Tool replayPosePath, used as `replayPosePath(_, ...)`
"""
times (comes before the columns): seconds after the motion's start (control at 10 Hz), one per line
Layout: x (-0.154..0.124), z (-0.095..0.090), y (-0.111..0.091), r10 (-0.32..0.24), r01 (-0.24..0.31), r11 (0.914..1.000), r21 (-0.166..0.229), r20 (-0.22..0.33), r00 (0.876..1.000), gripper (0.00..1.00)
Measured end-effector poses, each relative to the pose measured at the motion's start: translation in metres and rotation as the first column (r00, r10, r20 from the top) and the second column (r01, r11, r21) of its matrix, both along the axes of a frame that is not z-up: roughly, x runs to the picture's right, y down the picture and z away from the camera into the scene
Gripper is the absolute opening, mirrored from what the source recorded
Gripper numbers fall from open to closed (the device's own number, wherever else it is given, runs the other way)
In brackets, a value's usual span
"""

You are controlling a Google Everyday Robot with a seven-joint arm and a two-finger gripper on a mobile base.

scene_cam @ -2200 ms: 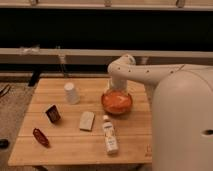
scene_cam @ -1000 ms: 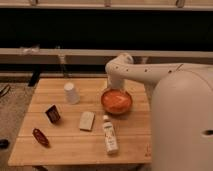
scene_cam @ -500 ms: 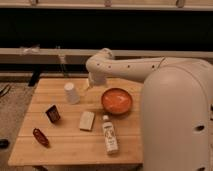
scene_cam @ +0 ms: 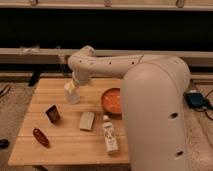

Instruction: Place the ceramic cup over the eraser

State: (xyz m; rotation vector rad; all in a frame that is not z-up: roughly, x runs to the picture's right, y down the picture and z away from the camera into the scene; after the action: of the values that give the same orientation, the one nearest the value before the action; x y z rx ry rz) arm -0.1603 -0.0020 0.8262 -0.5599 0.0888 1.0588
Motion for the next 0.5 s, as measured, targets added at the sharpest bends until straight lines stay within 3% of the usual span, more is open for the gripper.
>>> replayPosePath(0.5, -0.048, 0.024, -0.007, -0.11, 0.111, 0.9938, -0.015, 0.012, 0.994, 0.8)
